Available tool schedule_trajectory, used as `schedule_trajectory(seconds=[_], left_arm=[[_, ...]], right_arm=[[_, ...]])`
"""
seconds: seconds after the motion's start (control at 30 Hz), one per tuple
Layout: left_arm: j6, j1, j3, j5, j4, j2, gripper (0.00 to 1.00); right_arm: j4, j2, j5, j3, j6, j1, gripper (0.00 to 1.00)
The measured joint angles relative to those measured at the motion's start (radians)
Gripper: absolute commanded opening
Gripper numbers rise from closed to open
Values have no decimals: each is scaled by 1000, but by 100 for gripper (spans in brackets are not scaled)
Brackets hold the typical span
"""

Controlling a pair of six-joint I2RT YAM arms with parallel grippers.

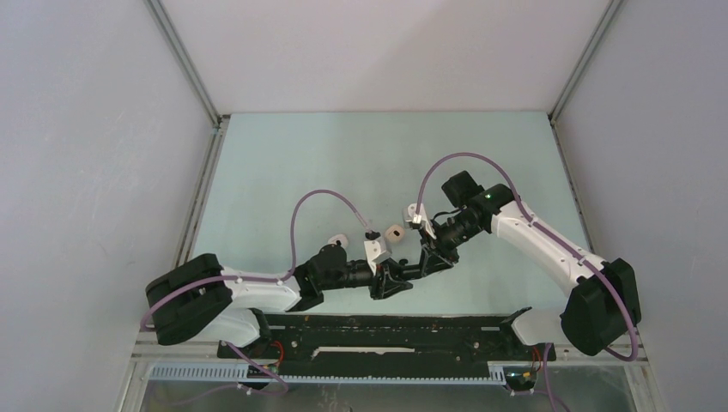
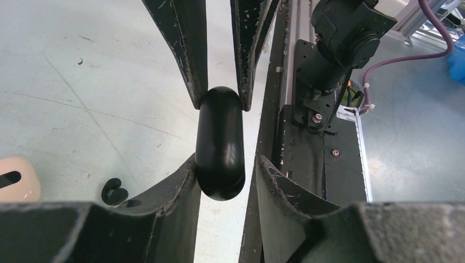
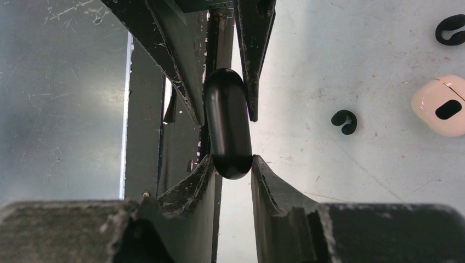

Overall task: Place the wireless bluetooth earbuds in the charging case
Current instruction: Pass from the right arm to the left

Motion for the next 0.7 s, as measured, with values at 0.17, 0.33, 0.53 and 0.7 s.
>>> schedule_trajectory(seconds=[0.17,0.33,0.53,0.7], left_arm=[[0,0,0,-1,5,0,39],[-1,0,0,-12,6,0,39],[-2,0,0,-16,10,0,45],[-2,2,-6,-17,21,0,43]], right_arm=[[0,-1,0,0,0,0,13],[0,-1,-1,0,0,0,13],[4,-1,0,0,0,0,13],[10,-1,1,0,1,0,13]])
